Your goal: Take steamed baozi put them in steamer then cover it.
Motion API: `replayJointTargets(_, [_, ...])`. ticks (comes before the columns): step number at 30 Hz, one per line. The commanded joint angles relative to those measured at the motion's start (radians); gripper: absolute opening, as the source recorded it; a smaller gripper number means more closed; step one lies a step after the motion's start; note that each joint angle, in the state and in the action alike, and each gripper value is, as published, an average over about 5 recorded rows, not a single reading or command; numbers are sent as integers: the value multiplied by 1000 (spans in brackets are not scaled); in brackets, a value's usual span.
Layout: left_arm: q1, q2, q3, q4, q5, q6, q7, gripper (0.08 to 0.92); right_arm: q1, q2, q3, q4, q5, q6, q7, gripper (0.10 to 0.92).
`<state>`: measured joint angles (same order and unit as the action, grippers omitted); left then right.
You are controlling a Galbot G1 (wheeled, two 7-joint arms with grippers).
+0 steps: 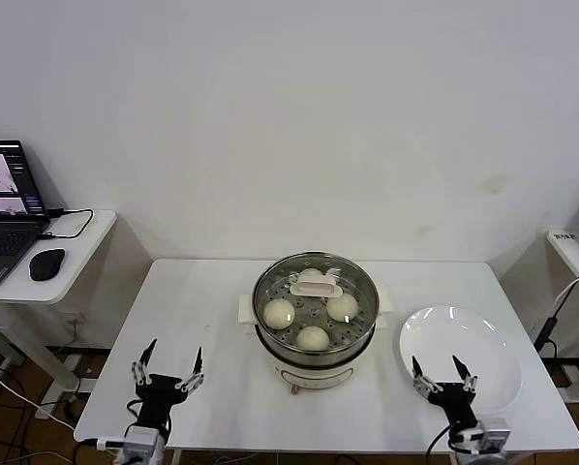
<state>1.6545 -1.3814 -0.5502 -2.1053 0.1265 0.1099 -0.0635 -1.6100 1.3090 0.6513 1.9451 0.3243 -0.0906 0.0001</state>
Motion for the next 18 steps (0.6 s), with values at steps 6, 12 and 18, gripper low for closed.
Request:
replayJointTargets(6, [81, 16, -35, -10, -101, -30, -26, 823, -17, 26, -7, -6, -21, 0, -24, 823])
replayJointTargets(12, [85, 18, -17, -31, -94, -38, -26, 823, -16, 42, 18, -7, -53, 17, -43, 822])
replayJointTargets(18, [88, 22, -10, -33, -80, -43, -25, 823, -17, 48, 25, -4, -85, 14, -36, 823])
